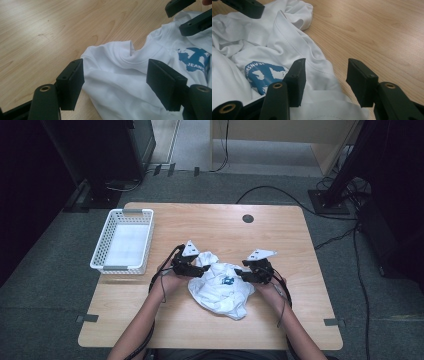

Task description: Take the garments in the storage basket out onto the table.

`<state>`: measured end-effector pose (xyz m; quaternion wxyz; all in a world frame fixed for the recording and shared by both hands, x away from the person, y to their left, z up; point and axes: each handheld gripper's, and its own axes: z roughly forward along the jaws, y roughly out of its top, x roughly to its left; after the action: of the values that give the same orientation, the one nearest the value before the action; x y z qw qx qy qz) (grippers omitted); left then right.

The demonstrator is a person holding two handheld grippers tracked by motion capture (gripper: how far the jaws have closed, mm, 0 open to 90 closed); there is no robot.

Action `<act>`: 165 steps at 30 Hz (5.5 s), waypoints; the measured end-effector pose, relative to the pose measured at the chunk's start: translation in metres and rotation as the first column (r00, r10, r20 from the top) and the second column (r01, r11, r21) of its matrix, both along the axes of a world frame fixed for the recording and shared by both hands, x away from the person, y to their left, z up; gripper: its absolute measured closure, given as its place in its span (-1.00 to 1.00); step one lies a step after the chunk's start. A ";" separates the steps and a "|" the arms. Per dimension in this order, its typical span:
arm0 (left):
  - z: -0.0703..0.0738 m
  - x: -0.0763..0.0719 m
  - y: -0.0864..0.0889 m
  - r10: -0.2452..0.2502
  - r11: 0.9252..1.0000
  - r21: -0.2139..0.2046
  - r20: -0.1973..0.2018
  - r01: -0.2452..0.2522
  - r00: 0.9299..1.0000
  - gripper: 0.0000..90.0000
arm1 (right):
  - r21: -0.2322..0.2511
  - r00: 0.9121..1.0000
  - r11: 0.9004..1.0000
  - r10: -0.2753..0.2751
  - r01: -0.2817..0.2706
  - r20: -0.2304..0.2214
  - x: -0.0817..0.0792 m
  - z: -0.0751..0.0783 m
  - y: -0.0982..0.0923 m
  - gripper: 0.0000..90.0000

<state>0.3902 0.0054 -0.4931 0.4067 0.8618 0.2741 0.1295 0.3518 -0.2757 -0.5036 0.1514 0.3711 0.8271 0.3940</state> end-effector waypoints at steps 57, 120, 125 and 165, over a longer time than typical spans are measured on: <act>-0.015 0.049 -0.027 -0.072 0.993 0.082 -0.101 0.080 0.992 0.25 | -0.060 0.998 0.997 0.039 -0.042 -0.053 0.000 -0.010 -0.003 0.59; 0.005 0.048 0.036 0.220 0.975 -0.008 -0.139 -0.223 0.966 0.59 | -0.123 0.997 0.989 -0.082 0.081 -0.009 0.034 0.017 -0.031 0.46; 0.009 0.041 0.033 0.214 0.976 -0.021 -0.120 -0.218 0.969 0.39 | -0.125 0.996 0.989 -0.084 0.081 -0.018 0.023 0.013 -0.039 0.41; -0.017 0.006 0.024 0.225 0.971 0.089 -0.035 -0.221 0.974 -0.20 | -0.062 0.995 0.996 -0.072 0.068 -0.065 0.010 -0.006 -0.030 0.43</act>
<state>0.3959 0.0291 -0.5105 0.3465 0.8447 0.3724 0.1664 0.3622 -0.3053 -0.5096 0.1481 0.4083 0.8296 0.3510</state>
